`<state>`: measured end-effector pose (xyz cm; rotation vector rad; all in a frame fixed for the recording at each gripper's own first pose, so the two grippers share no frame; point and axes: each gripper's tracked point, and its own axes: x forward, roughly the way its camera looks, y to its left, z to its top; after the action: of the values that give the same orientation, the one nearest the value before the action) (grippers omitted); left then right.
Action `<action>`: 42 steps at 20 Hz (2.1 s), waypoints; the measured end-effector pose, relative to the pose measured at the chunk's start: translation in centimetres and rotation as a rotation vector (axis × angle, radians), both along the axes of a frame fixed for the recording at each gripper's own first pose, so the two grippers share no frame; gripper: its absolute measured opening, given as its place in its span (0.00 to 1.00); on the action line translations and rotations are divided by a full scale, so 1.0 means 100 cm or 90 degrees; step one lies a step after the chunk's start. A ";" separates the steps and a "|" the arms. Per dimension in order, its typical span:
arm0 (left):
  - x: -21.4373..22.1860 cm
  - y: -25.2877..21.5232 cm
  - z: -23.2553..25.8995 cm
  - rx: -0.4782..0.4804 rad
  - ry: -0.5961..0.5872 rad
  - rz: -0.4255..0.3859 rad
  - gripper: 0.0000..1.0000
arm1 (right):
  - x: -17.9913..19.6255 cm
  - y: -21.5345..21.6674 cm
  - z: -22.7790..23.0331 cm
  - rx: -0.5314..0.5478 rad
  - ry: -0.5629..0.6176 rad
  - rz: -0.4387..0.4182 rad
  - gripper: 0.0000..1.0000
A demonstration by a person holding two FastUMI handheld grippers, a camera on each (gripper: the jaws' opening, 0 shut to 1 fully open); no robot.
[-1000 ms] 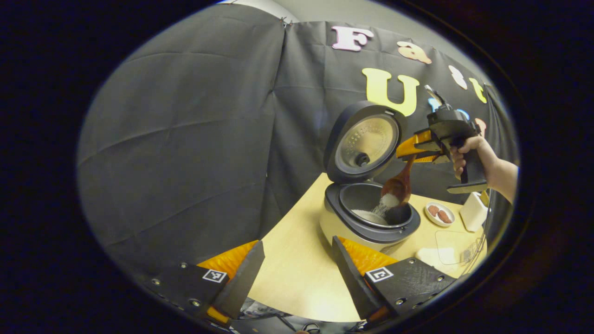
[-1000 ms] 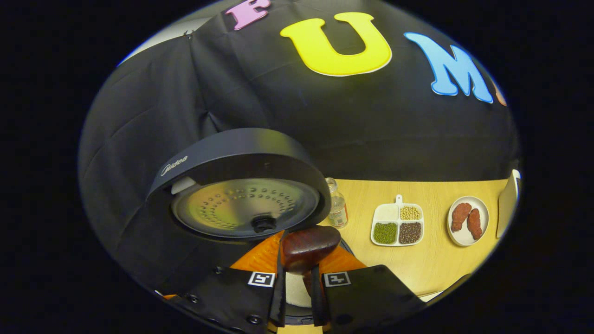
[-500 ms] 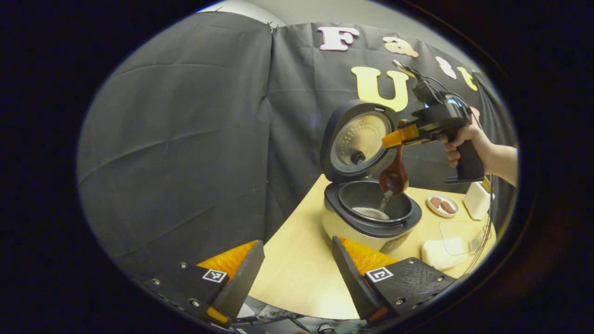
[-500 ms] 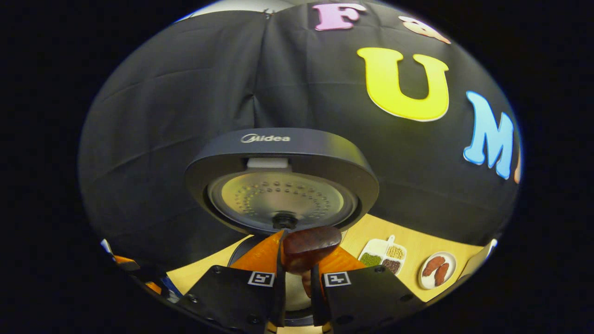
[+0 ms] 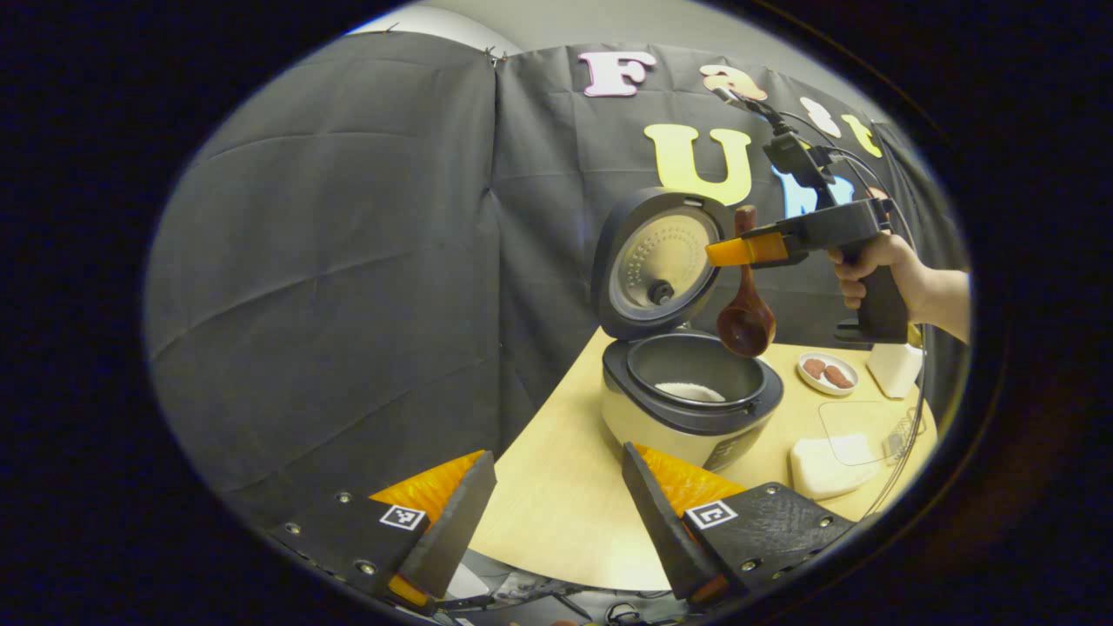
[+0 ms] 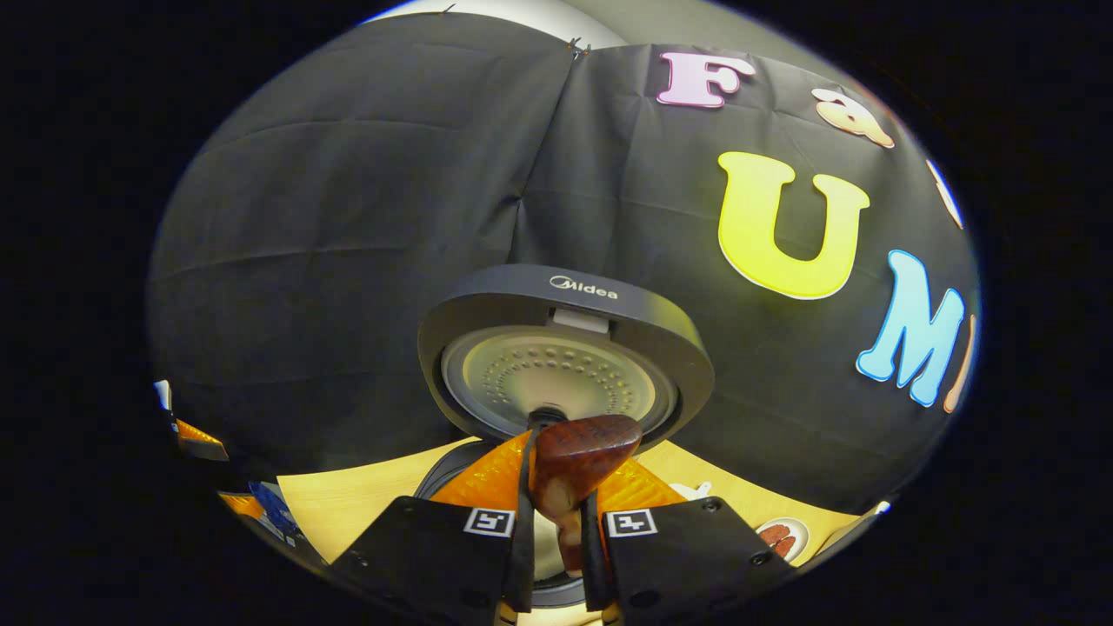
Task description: Close the left gripper, press the button to open the rice cooker; take a wooden spoon from the chopstick holder with the right hand, scoop a spoonful of rice and pour it into the rice cooker, then put the wooden spoon back into the chopstick holder.
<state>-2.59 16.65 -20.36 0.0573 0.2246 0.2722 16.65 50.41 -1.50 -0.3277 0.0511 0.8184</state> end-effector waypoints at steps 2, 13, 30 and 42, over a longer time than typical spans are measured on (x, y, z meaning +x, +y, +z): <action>0.001 -0.009 -0.001 0.000 0.004 -0.012 0.93 | -0.014 -0.018 0.014 0.025 0.005 -0.008 0.24; 0.043 -0.113 0.020 0.028 0.002 -0.149 0.93 | -0.038 -0.190 0.100 0.139 -0.061 -0.131 0.24; 0.098 -0.293 0.070 0.037 -0.015 -0.228 0.92 | -0.002 -0.504 -0.015 0.228 0.086 -0.419 0.24; 0.038 -0.266 0.080 0.036 -0.031 -0.043 0.93 | 0.021 -0.544 -0.143 0.406 0.363 -0.397 0.24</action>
<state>1.22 -9.98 -12.33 0.1141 0.1670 0.2123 18.78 -3.99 -15.78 0.5173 0.3954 0.2516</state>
